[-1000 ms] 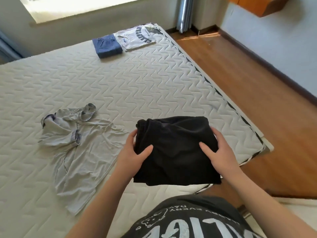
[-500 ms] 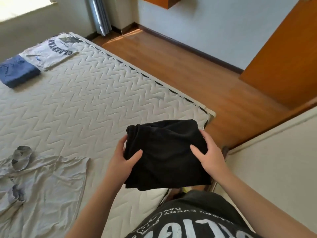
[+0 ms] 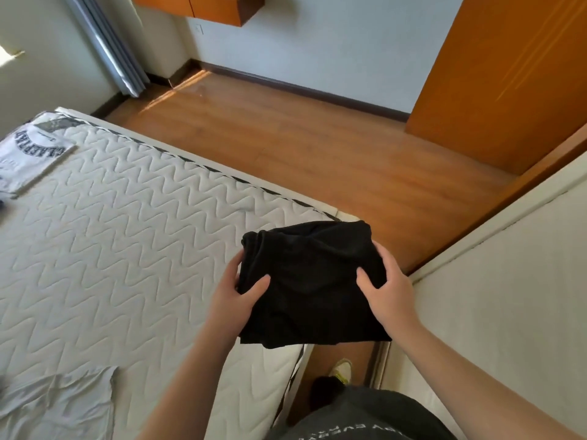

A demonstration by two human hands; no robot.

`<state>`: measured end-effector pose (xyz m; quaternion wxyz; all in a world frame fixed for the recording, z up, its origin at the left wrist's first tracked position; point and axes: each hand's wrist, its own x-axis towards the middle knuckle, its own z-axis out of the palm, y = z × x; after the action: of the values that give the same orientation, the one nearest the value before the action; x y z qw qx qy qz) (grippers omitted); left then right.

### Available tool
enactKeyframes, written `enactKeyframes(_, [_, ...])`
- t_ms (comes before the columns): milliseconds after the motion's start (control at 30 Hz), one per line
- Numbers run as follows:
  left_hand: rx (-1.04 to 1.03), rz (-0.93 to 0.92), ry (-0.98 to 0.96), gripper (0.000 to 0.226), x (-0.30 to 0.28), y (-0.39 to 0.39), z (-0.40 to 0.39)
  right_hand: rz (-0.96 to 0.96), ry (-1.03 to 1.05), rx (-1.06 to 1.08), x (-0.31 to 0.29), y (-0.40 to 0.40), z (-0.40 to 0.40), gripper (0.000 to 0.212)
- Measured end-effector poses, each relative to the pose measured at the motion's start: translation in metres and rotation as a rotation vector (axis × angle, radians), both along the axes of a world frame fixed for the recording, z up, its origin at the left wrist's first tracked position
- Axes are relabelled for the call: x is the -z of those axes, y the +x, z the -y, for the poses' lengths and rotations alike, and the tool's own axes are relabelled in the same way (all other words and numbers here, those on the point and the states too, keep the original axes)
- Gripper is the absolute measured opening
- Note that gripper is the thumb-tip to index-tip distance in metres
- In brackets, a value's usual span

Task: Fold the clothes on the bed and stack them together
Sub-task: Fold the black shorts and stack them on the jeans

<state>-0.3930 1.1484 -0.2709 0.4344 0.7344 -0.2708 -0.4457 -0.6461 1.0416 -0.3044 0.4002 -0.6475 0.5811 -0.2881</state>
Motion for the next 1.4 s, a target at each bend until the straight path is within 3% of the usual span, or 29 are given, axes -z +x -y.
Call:
enactKeyframes(333, [0.124, 0.076, 0.056, 0.053, -0.008, -0.030, 0.105, 0.068, 0.066, 0.143, 0.026, -0.027, 0.064, 0.054])
enactKeyframes(633, [0.196, -0.002, 0.051, 0.052, 0.025, -0.038, 0.214, 0.018, 0.051, 0.223, 0.033, -0.041, 0.147, 0.054])
enactKeyframes(1167, [0.229, -0.145, 0.040, 0.057, 0.051, -0.005, 0.410, 0.030, 0.167, 0.177, 0.017, -0.032, 0.341, 0.053])
enactKeyframes(1400, [0.090, -0.119, -0.001, 0.061, 0.046, 0.002, 0.473, -0.002, 0.097, 0.047, 0.011, -0.014, 0.441, 0.054])
